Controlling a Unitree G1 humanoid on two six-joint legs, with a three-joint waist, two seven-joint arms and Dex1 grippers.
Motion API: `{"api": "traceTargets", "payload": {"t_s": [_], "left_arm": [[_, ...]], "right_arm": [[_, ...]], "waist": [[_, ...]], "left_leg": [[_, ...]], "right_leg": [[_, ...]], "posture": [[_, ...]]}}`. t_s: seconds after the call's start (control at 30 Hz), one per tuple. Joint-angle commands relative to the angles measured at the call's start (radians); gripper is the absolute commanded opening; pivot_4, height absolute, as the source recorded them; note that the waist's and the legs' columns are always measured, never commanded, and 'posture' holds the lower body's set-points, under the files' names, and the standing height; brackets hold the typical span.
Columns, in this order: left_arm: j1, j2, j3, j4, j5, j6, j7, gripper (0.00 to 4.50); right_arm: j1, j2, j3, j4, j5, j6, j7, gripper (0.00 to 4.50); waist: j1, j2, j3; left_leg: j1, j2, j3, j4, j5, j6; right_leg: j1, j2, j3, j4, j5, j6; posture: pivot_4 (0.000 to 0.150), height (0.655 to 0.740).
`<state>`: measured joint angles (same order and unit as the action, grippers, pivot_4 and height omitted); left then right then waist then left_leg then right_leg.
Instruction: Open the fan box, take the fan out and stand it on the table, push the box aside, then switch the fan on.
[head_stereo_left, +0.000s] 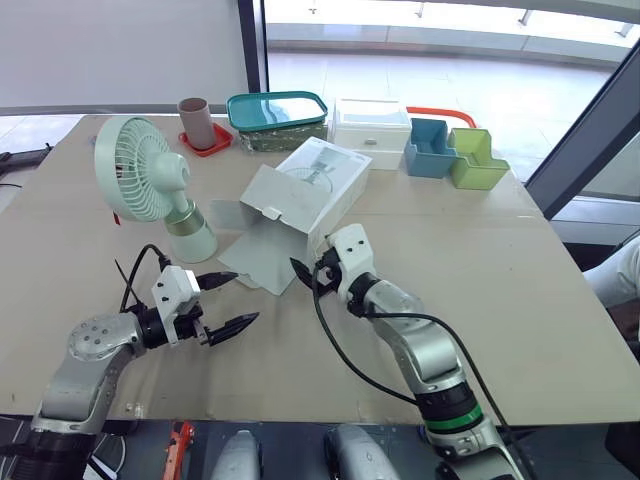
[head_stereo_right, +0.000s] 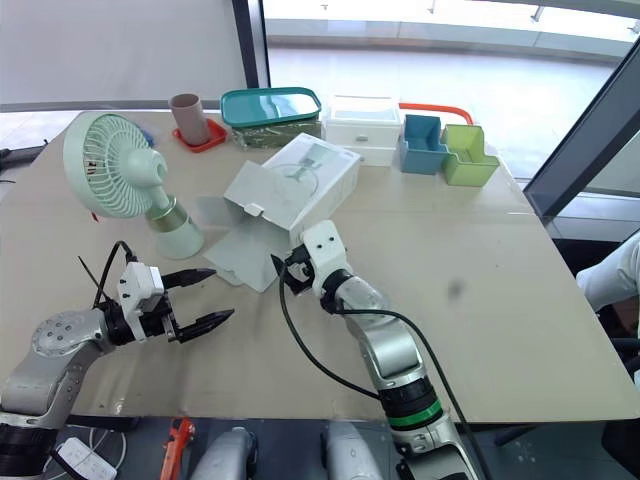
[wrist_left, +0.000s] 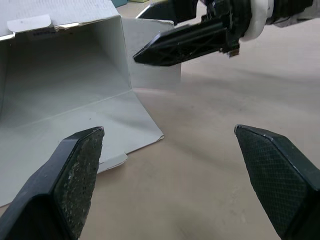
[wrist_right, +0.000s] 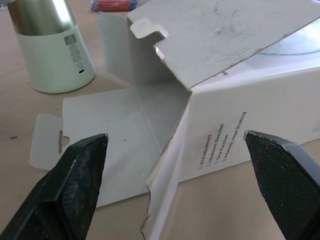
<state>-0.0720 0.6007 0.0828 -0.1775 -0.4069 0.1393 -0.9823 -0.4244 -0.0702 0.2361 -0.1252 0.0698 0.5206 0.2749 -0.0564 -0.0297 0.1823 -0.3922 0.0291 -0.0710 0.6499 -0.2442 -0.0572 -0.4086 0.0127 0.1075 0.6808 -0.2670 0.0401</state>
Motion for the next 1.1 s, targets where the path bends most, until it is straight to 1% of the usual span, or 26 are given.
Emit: {"api": "traceTargets", "payload": {"t_s": [0.03,0.13,0.27,0.33,0.4,0.43,0.5,0.53,0.57,0.6,0.63,0.7,0.73,0.93,1.1], "left_arm": [[0.018,0.000,0.005,-0.068,-0.020,0.015,0.016,4.45],[0.019,-0.006,0.001,-0.082,-0.025,0.029,0.029,4.45],[0.025,-0.014,-0.002,-0.104,-0.036,0.052,0.048,4.45],[0.030,-0.017,-0.002,-0.112,-0.040,0.060,0.055,4.50],[0.032,-0.022,-0.001,-0.117,-0.039,0.065,0.063,4.50],[0.032,-0.024,0.000,-0.120,-0.038,0.066,0.066,4.50],[0.034,-0.026,0.000,-0.122,-0.040,0.069,0.068,4.50],[0.035,-0.025,-0.001,-0.122,-0.040,0.069,0.068,4.50],[0.036,-0.025,-0.001,-0.124,-0.040,0.068,0.069,4.50],[0.037,-0.025,-0.002,-0.124,-0.039,0.068,0.070,4.50],[0.037,-0.026,-0.002,-0.123,-0.038,0.068,0.070,4.50],[0.037,-0.028,-0.004,-0.122,-0.037,0.070,0.076,4.50],[0.037,-0.030,-0.004,-0.122,-0.038,0.072,0.078,4.50],[0.024,-0.040,-0.020,-0.116,-0.034,0.076,0.085,4.50],[0.006,-0.046,-0.028,-0.100,-0.034,0.079,0.090,4.50]], "right_arm": [[-0.058,0.060,0.001,0.058,-0.033,0.008,-0.073,4.50],[-0.088,0.099,-0.034,0.109,-0.037,0.023,-0.125,4.50],[-0.100,0.120,-0.064,0.145,-0.045,0.030,-0.170,4.50],[-0.101,0.129,-0.086,0.158,-0.045,0.028,-0.195,3.94],[-0.100,0.134,-0.094,0.159,-0.045,0.019,-0.208,3.14],[-0.100,0.133,-0.093,0.157,-0.046,0.018,-0.208,3.14],[-0.099,0.132,-0.095,0.153,-0.049,0.016,-0.213,2.45],[-0.098,0.131,-0.097,0.152,-0.050,0.019,-0.214,2.00],[-0.096,0.130,-0.098,0.149,-0.050,0.021,-0.214,1.74],[-0.094,0.128,-0.102,0.145,-0.049,0.025,-0.215,1.35],[-0.089,0.122,-0.104,0.137,-0.050,0.029,-0.213,1.14],[-0.063,0.100,-0.112,0.095,-0.047,0.044,-0.202,0.32],[-0.053,0.091,-0.113,0.077,-0.047,0.050,-0.197,0.11],[-0.001,0.030,-0.154,-0.005,-0.025,0.100,-0.170,0.11],[0.037,0.004,-0.178,-0.044,-0.009,0.112,-0.151,0.11]], "waist": [[-0.001,0.000,0.000],[-0.001,0.000,0.000],[-0.001,0.000,0.000],[-0.001,0.000,0.000],[-0.002,0.000,0.000],[-0.002,0.000,0.000],[-0.002,0.000,0.000],[-0.002,0.000,0.000],[-0.002,0.000,0.000],[-0.002,0.000,0.000],[-0.002,0.000,0.000],[-0.002,0.000,0.000],[-0.002,0.000,0.000],[-0.002,0.000,0.000],[-0.002,0.000,0.000]], "left_leg": [[0.000,0.000,0.000,0.000,0.000,0.000],[0.000,0.000,0.000,0.000,0.000,0.000],[0.000,0.000,0.000,0.000,0.000,0.000],[0.000,0.000,0.000,0.000,0.000,0.000],[0.000,0.000,0.000,-0.001,0.000,0.000],[0.000,0.000,0.000,-0.001,0.000,0.000],[0.000,0.000,0.000,-0.001,0.000,0.000],[0.000,0.000,0.000,-0.001,0.000,0.000],[0.000,0.000,0.000,-0.001,0.000,0.000],[0.000,0.000,0.000,-0.001,0.000,0.000],[0.000,0.000,0.000,-0.001,0.000,0.000],[0.000,0.000,0.000,-0.001,0.000,0.000],[0.000,0.000,0.000,-0.001,0.000,0.000],[0.000,-0.001,0.000,-0.002,0.000,0.000],[0.000,-0.001,0.000,-0.003,0.000,0.000]], "right_leg": [[0.000,0.000,0.000,0.000,0.000,0.000],[0.000,0.000,0.000,0.000,0.000,0.000],[0.000,0.000,0.000,0.000,0.000,0.000],[0.000,0.000,0.000,0.000,0.000,0.000],[0.000,0.000,0.000,0.000,0.000,0.000],[0.000,0.000,0.000,0.000,0.000,0.000],[0.000,0.000,0.000,0.000,0.000,0.000],[-0.001,0.000,0.000,0.000,0.000,0.000],[-0.001,0.000,0.000,0.000,0.000,0.000],[-0.001,0.000,0.000,0.000,0.000,0.000],[-0.001,0.000,0.000,0.000,0.000,0.000],[-0.001,0.000,0.000,0.000,0.000,0.000],[-0.001,0.000,0.000,0.000,0.000,0.000],[-0.001,0.000,0.000,0.000,-0.001,0.000],[-0.001,0.000,0.000,0.000,-0.001,0.001]], "posture": [[0.150,0.7400],[0.150,0.7400],[0.150,0.7400],[0.150,0.7400],[0.150,0.7400],[0.150,0.7400],[0.150,0.7400],[0.150,0.7400],[0.150,0.7400],[0.150,0.7400],[0.150,0.7400],[0.150,0.7400],[0.150,0.7400],[0.150,0.7400],[0.150,0.7400]]}}
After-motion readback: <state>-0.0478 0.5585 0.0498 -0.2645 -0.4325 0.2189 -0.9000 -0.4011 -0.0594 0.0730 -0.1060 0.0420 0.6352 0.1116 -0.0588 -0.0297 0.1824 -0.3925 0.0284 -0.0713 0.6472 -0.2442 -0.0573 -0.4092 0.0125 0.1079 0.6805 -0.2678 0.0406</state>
